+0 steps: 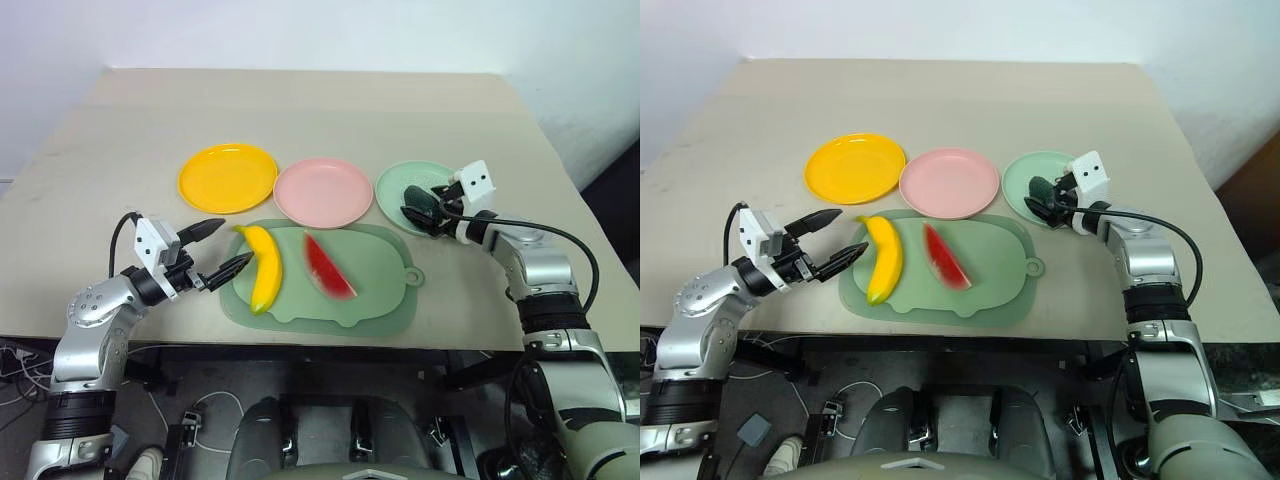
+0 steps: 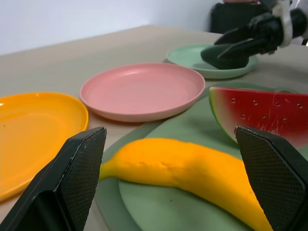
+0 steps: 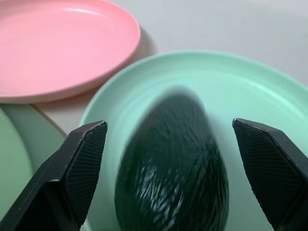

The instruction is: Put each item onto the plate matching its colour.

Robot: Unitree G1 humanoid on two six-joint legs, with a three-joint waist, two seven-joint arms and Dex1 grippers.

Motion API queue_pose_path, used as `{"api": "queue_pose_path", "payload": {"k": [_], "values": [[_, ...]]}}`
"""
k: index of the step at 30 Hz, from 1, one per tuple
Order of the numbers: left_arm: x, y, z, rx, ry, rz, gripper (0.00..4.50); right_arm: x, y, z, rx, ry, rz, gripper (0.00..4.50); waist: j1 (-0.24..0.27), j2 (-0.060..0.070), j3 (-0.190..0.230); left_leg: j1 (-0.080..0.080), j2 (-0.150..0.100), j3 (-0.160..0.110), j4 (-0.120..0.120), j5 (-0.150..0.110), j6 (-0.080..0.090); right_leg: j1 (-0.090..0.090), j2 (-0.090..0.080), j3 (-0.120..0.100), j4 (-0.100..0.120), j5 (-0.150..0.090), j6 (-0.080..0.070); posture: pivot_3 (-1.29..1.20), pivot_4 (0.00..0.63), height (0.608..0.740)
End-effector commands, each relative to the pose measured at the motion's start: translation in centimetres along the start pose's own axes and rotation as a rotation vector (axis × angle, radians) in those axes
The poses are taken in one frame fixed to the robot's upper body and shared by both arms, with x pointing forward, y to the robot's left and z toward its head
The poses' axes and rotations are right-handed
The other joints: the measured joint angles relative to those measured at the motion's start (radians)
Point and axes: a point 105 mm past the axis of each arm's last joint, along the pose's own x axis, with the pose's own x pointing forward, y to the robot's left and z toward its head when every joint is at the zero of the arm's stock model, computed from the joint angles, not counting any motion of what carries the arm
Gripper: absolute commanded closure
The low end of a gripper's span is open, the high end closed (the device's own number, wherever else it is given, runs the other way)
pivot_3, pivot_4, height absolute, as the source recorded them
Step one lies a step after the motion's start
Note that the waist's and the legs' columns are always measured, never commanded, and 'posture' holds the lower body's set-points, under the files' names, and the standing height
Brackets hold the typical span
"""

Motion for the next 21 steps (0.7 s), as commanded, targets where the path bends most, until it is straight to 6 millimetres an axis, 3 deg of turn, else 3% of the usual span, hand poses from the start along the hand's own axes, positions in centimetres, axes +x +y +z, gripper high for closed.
{"api": "queue_pose_path", "payload": {"k": [1, 7, 12, 21], "values": [[0.3, 0.1, 0.8, 0.036, -0.025, -0.012, 0.0, -1.8, -0.7, 2.8, -0.023, -0.074, -0.015, 0.03, 0.001, 0.0, 0.0, 0.0, 0.0, 0.0, 0.0, 0.0, 0.0, 0.0, 0.0, 0.0, 0.0, 0.0, 0.0, 0.0, 0.15, 0.695], [0.4, -0.2, 0.9, 0.033, -0.03, -0.024, 0.0, -4.2, 3.4, 4.3, -0.002, -0.075, 0.131, 0.03, 0.002, 0.0, 0.0, 0.0, 0.0, -0.001, 0.0, 0.0, 0.0, 0.0, 0.0, 0.0, 0.0, 0.0, 0.0, 0.0, 0.15, 0.695], [-0.1, -1.0, 1.1, 0.021, -0.016, -0.08, 0.0, -5.3, 8.8, 4.6, 0.062, 0.02, 0.316, 0.03, -0.002, 0.0, 0.0, 0.0, 0.001, -0.001, 0.0, 0.0, 0.0, 0.0, 0.0, 0.0, 0.0, 0.0, 0.0, 0.0, 0.15, 0.695], [-1.3, -2.7, 1.5, -0.03, 0.049, -0.219, 0.0, -4.9, 13.9, 7.2, 0.248, 0.099, 0.493, 0.03, 0.001, 0.0, 0.0, 0.0, 0.002, -0.002, 0.0, -0.002, 0.003, 0.0, -0.001, 0.0, -0.001, 0.0, -0.001, 0.0, 0.15, 0.695]]}}
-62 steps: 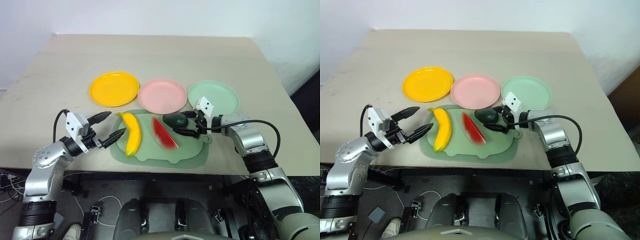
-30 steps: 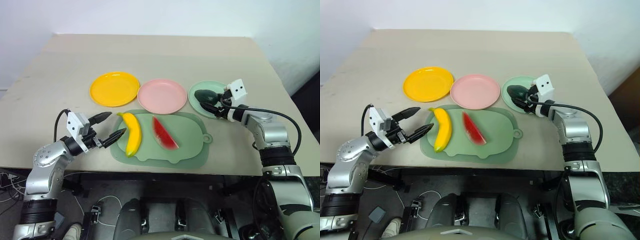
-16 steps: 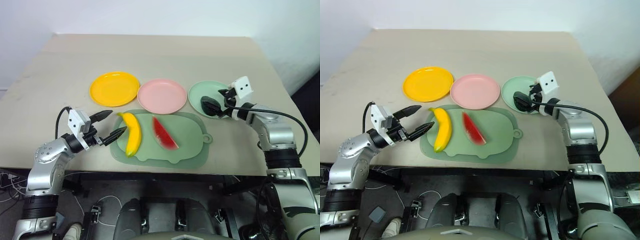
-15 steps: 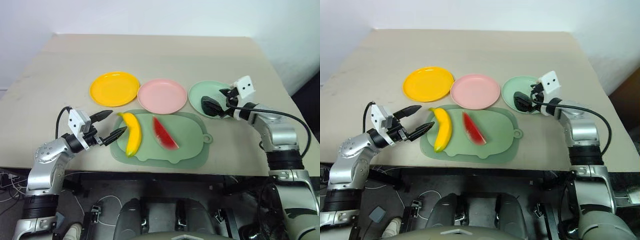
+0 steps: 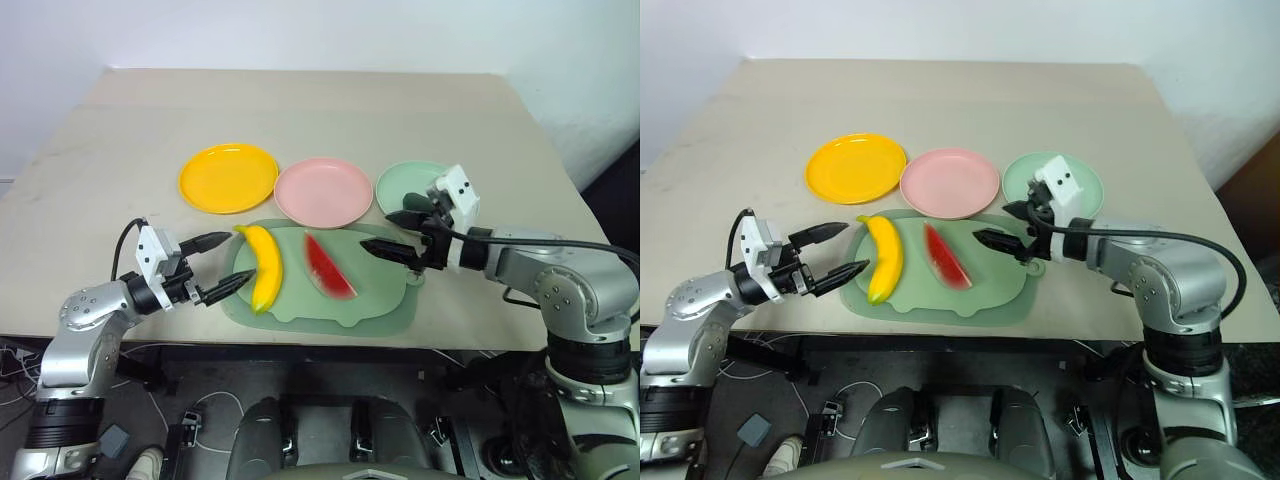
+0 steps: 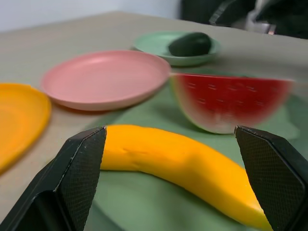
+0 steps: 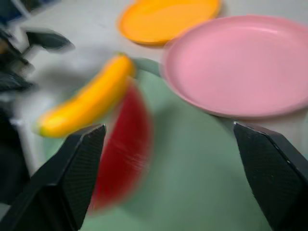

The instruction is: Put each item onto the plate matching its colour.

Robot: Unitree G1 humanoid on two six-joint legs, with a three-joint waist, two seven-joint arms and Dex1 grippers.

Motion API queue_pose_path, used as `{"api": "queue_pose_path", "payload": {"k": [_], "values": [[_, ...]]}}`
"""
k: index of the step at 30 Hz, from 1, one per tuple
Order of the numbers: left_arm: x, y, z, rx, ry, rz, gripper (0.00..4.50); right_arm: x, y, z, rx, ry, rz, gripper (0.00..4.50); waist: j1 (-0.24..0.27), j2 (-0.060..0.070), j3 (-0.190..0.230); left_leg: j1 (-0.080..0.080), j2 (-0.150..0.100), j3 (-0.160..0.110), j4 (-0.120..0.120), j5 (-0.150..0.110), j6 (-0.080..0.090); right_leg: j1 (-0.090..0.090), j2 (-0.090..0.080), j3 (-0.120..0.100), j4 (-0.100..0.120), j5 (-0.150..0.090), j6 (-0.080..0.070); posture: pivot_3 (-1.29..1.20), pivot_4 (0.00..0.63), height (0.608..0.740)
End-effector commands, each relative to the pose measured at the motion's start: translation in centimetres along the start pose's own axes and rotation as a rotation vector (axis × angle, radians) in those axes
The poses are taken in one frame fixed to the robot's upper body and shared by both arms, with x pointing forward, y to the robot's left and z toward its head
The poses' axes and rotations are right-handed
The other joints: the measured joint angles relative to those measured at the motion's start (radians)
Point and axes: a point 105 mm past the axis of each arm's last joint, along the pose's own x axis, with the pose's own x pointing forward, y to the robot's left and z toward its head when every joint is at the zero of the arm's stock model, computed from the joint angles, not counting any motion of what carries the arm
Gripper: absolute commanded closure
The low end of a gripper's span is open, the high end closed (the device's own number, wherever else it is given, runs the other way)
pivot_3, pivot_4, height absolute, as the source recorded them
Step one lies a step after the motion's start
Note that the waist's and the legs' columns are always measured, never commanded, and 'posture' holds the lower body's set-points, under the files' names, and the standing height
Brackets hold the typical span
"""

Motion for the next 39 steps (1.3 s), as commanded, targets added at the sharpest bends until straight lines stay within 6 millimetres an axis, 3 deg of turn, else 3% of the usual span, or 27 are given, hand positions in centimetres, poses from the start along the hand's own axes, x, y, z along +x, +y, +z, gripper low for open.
{"api": "queue_pose_path", "payload": {"k": [1, 8, 15, 23, 28, 31, 35, 39], "values": [[-0.2, -0.7, 1.1, -0.001, -0.01, -0.062, 0.0, 0.7, 1.8, 0.5, 0.033, 0.037, 0.048, 0.03, 0.001, 0.0, 0.0, 0.0, 0.0, 0.0, 0.0, 0.0, 0.0, 0.0, 0.0, 0.0, 0.0, 0.0, 0.0, 0.0, 0.15, 0.695], [0.2, -0.9, 1.3, -0.023, 0.0, -0.11, 0.0, 3.5, 3.1, -1.0, 0.094, 0.162, 0.05, 0.03, -0.001, 0.0, 0.0, -0.001, -0.001, 0.0, 0.0, 0.001, -0.001, 0.0, 0.0, 0.0, 0.0, 0.0, 0.0, 0.0, 0.15, 0.695], [0.9, -0.8, 1.2, -0.013, -0.014, -0.106, 0.0, 5.8, 2.7, -2.2, 0.073, 0.292, -0.028, 0.03, -0.002, 0.0, 0.0, -0.001, -0.002, 0.001, 0.0, 0.001, -0.001, -0.001, 0.0, 0.0, 0.0, 0.0, 0.0, 0.0, 0.15, 0.695], [1.2, -0.8, 1.0, -0.004, -0.023, -0.101, 0.0, 7.6, 2.0, -5.2, -0.028, 0.439, -0.125, 0.03, -0.004, 0.0, 0.0, -0.002, -0.002, 0.001, 0.0, 0.001, -0.001, -0.001, 0.0, 0.0, 0.0, 0.0, 0.0, 0.0, 0.15, 0.695], [1.4, -0.9, 0.8, 0.001, -0.014, -0.103, 0.0, 7.9, 2.7, -5.8, -0.147, 0.474, -0.091, 0.03, -0.005, 0.0, 0.0, -0.002, -0.001, 0.001, -0.001, 0.001, -0.002, -0.001, 0.0, 0.0, 0.0, 0.0, 0.0, 0.0, 0.15, 0.695], [1.5, -1.0, 0.6, -0.001, -0.012, -0.105, 0.0, 7.9, 2.6, -5.9, -0.191, 0.482, -0.098, 0.63, -0.005, 0.0, 0.0, -0.002, -0.001, 0.001, 0.0, 0.001, -0.002, -0.001, 0.0, 0.0, 0.0, 0.0, 0.0, 0.0, 0.15, 0.695], [1.6, -1.1, 0.6, -0.001, -0.013, -0.107, 0.0, 7.9, 2.3, -5.9, -0.215, 0.483, -0.109, 1.92, -0.005, 0.0, 0.0, -0.002, -0.001, 0.001, -0.001, 0.001, -0.002, -0.002, 0.0, 0.0, 0.0, 0.0, 0.0, 0.0, 0.15, 0.695], [1.7, -1.0, 0.6, 0.001, -0.014, -0.108, 0.0, 7.8, 2.3, -5.7, -0.226, 0.481, -0.11, 2.24, -0.004, 0.0, 0.0, -0.002, -0.001, 0.001, -0.001, 0.001, -0.002, -0.002, 0.0, 0.0, 0.0, 0.0, 0.0, 0.0, 0.15, 0.695]]}}
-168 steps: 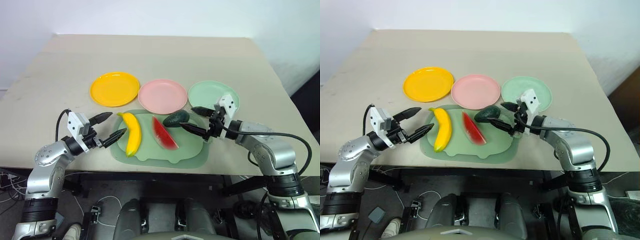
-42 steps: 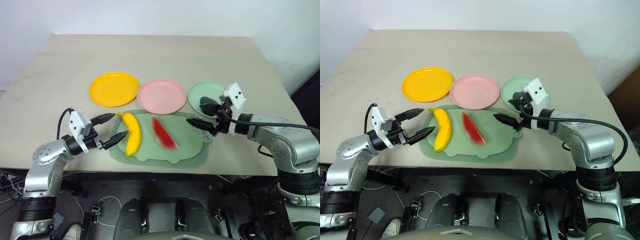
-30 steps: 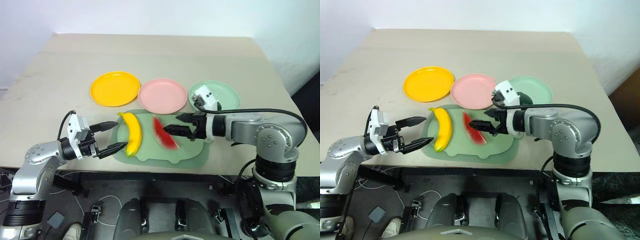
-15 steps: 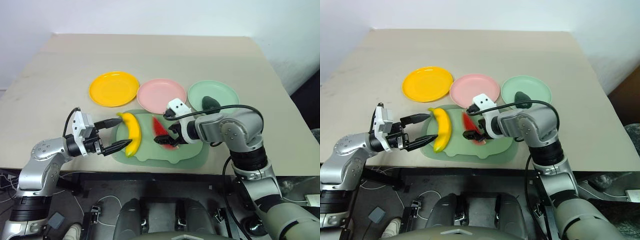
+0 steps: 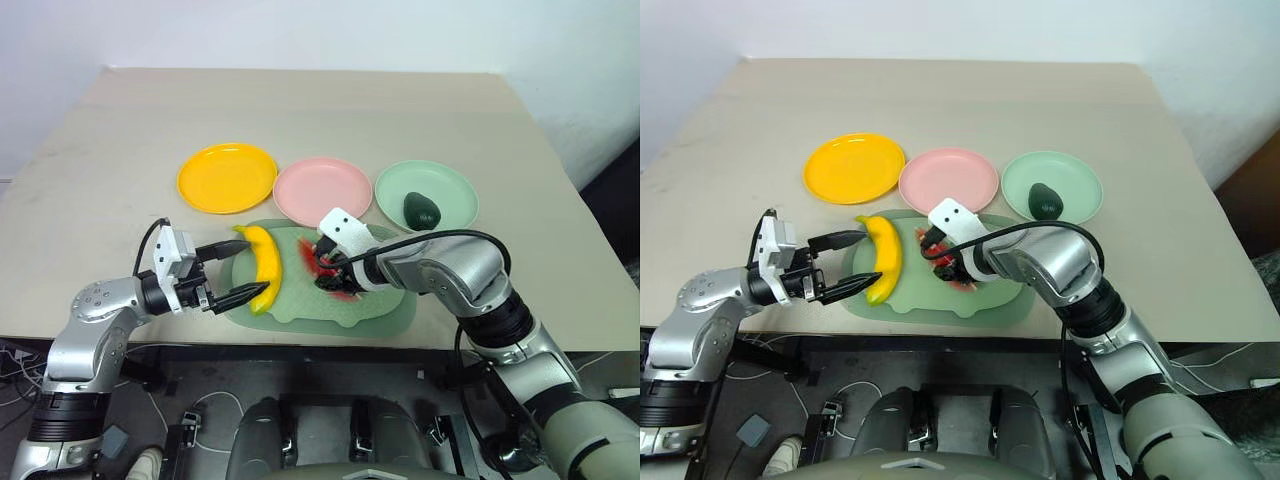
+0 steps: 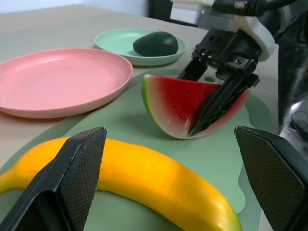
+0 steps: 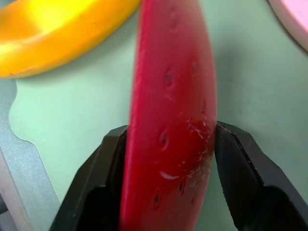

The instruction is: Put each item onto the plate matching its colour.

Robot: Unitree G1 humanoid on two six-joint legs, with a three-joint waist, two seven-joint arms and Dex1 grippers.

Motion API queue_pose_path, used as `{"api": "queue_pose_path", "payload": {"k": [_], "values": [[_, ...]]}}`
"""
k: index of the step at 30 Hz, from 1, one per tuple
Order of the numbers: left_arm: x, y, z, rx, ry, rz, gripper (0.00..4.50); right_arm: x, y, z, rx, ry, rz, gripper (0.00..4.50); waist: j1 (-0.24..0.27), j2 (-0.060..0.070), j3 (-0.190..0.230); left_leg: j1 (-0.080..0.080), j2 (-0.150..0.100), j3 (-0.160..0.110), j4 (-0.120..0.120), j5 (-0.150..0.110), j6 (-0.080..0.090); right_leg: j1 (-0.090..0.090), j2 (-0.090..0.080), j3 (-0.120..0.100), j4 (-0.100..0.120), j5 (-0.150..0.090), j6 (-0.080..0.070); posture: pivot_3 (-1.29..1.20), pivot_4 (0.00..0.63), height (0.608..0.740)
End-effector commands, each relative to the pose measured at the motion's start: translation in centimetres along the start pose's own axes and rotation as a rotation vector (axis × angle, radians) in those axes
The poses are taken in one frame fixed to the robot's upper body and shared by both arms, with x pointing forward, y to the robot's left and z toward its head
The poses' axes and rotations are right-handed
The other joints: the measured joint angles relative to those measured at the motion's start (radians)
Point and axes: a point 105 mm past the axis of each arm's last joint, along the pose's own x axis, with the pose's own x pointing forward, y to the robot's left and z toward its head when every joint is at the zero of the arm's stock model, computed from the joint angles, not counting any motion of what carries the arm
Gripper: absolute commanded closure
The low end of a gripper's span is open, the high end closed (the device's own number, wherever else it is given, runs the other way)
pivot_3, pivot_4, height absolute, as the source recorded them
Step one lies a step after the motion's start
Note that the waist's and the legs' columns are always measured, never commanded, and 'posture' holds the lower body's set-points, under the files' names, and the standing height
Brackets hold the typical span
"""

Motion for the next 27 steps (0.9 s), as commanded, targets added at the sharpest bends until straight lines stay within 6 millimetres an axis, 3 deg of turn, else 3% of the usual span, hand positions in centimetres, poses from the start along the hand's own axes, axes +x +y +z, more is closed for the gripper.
{"api": "queue_pose_path", "payload": {"k": [1, 4, 7, 11, 16, 20, 27], "values": [[0.0, 0.2, 0.8, 0.041, -0.017, -0.001, 0.0, -0.3, 0.0, 0.2, -0.025, -0.008, -0.004, 2.24, 0.0, 0.0, 0.0, 0.0, 0.0, 0.0, 0.0, 0.0, 0.0, 0.0, 0.0, 0.0, 0.0, 0.0, 0.0, 0.0, 0.15, 0.695], [0.0, 0.3, 0.8, 0.042, -0.018, 0.001, 0.0, -1.9, -0.6, 2.0, -0.025, -0.091, 0.011, 2.25, 0.002, 0.0, 0.0, 0.0, 0.0, 0.0, 0.0, 0.0, 0.0, 0.0, 0.0, 0.0, 0.0, 0.0, 0.0, 0.0, 0.15, 0.695], [-0.2, 0.5, 1.1, 0.044, -0.025, 0.014, 0.0, -4.0, -2.2, 5.2, 0.006, -0.217, 0.009, 2.25, 0.001, 0.0, 0.0, -0.002, 0.0, 0.0, 0.0, 0.0, 0.0, -0.002, 0.0, 0.0, 0.0, 0.0, 0.0, 0.0, 0.15, 0.695], [-0.3, 0.6, 1.2, 0.045, -0.029, 0.023, 0.0, -4.5, -4.6, 8.6, 0.038, -0.301, -0.025, 2.28, -0.002, 0.0, 0.0, -0.004, 0.0, 0.001, 0.0, 0.0, -0.001, -0.005, 0.001, 0.0, 0.001, 0.0, 0.0, 0.0, 0.15, 0.695], [-0.2, 0.6, 1.2, 0.046, -0.032, 0.031, 0.0, -2.5, -8.4, 11.2, 0.019, -0.333, -0.16, 2.28, -0.005, 0.0, 0.0, -0.005, 0.0, 0.003, -0.001, 0.001, -0.001, -0.006, 0.001, 0.001, 0.001, 0.0, 0.0, 0.0, 0.15, 0.695], [-0.2, 0.4, 1.3, 0.044, -0.039, 0.041, 0.0, -0.2, -10.6, 11.4, 0.025, -0.308, -0.226, 2.28, -0.007, 0.0, 0.0, -0.01, 0.0, 0.006, 0.0, 0.001, -0.001, -0.013, 0.001, 0.003, 0.003, 0.0, 0.0, 0.0, 0.15, 0.695], [-0.5, 0.4, 1.2, 0.046, -0.037, 0.068, 0.0, 2.4, -11.1, 10.6, 0.079, -0.263, -0.224, 2.28, -0.021, 0.001, 0.0, -0.015, 0.0, 0.008, 0.001, 0.002, -0.002, -0.017, 0.002, 0.003, 0.003, 0.0, 0.0, 0.0, 0.15, 0.695]]}}
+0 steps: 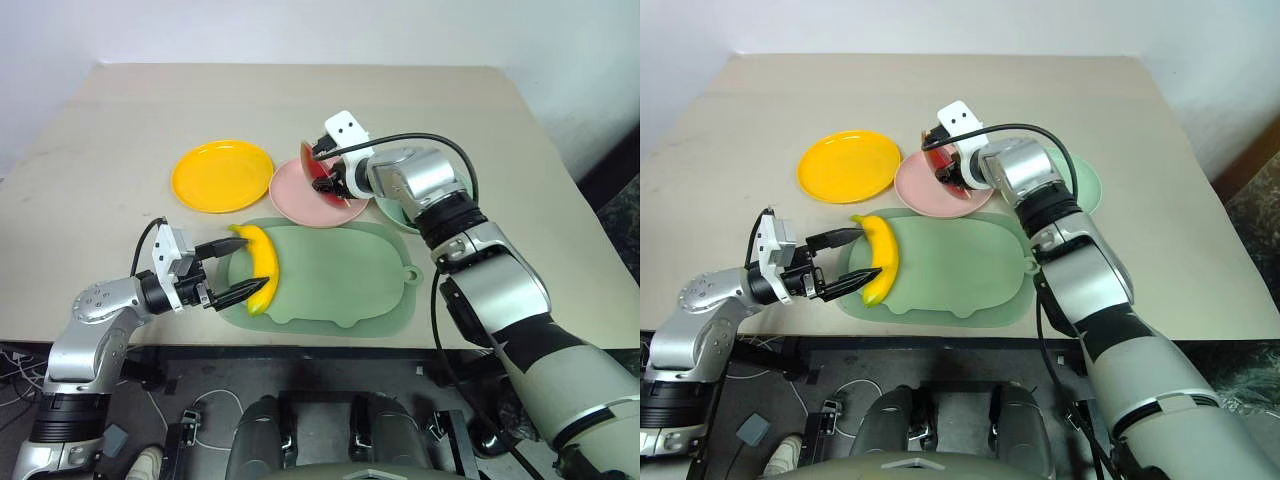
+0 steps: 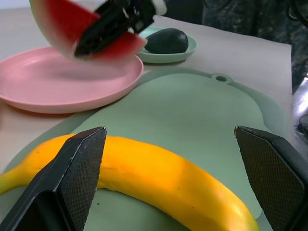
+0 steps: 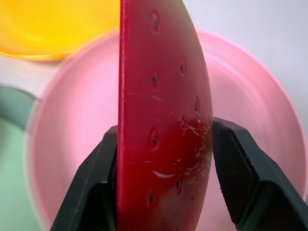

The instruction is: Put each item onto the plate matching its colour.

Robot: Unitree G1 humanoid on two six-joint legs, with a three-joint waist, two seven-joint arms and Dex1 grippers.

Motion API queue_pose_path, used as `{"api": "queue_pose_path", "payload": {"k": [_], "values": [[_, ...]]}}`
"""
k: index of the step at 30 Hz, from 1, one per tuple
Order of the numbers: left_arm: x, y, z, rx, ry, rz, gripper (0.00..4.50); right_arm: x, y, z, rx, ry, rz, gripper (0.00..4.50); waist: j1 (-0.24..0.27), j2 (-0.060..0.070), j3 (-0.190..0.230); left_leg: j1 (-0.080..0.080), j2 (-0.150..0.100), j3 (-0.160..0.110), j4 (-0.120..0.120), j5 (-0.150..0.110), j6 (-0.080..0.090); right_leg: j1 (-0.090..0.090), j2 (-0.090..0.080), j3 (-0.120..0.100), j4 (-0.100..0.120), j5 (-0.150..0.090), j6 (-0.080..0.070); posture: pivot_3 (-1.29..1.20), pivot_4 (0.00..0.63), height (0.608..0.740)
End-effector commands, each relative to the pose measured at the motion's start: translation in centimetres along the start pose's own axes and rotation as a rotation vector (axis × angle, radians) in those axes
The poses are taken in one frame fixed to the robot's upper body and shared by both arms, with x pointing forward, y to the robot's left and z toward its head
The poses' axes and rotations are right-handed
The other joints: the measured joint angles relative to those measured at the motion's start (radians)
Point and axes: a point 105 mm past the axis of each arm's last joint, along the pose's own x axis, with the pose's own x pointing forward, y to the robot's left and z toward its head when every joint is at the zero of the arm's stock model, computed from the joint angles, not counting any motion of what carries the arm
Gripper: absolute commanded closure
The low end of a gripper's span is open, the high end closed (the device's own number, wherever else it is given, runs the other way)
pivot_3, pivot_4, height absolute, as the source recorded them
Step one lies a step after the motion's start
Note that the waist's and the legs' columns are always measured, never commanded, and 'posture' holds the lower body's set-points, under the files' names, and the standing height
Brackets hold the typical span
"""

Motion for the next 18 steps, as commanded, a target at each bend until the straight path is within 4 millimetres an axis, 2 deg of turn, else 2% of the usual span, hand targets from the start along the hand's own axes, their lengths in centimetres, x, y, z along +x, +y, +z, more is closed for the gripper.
{"api": "queue_pose_path", "payload": {"k": [1, 3, 5, 7, 14, 18], "values": [[-0.3, 0.0, 1.3, 0.049, -0.034, 0.013, 0.0, 0.1, 0.1, 1.6, -0.014, -0.047, -0.006, 1.93, -0.008, 0.0, 0.0, 0.0, 0.0, 0.0, 0.0, 0.0, 0.0, 0.0, 0.0, 0.0, 0.0, 0.0, 0.0, 0.0, 0.15, 0.695], [-0.4, 0.0, 1.3, 0.05, -0.035, 0.017, 0.0, 0.5, 0.4, 1.0, -0.02, -0.027, 0.004, 1.24, -0.009, 0.0, 0.0, 0.0, 0.0, 0.0, 0.0, 0.0, 0.0, 0.0, 0.0, 0.0, 0.0, 0.0, 0.0, 0.0, 0.15, 0.695], [-0.4, -0.1, 1.3, 0.052, -0.037, 0.02, 0.0, 0.5, 0.5, 1.1, -0.027, -0.03, 0.015, 0.54, -0.009, 0.0, 0.0, 0.0, 0.0, 0.0, 0.0, 0.0, 0.0, 0.0, 0.0, 0.0, 0.0, 0.0, 0.0, 0.0, 0.15, 0.695], [-0.5, 0.0, 1.4, 0.053, -0.038, 0.025, 0.0, 0.3, 0.5, 1.7, -0.025, -0.043, 0.022, 0.02, -0.009, 0.0, 0.0, 0.0, 0.0, 0.0, 0.0, 0.0, 0.0, 0.0, 0.0, 0.0, 0.0, 0.0, 0.0, 0.0, 0.15, 0.695], [-0.5, 0.1, 1.4, 0.055, -0.042, 0.036, 0.0, -1.9, 0.3, 4.0, -0.014, -0.129, 0.08, 0.02, -0.008, 0.0, 0.0, 0.0, 0.0, -0.001, 0.0, 0.0, 0.0, 0.0, 0.0, 0.0, 0.0, 0.0, 0.0, 0.0, 0.15, 0.695], [-0.6, 0.2, 1.5, 0.056, -0.043, 0.039, 0.0, -5.0, 0.6, 4.8, -0.04, -0.26, 0.143, 0.02, -0.004, 0.0, 0.0, 0.0, 0.001, -0.004, 0.0, 0.0, 0.0, 0.0, 0.0, 0.0, 0.0, 0.0, 0.0, 0.0, 0.15, 0.695]]}}
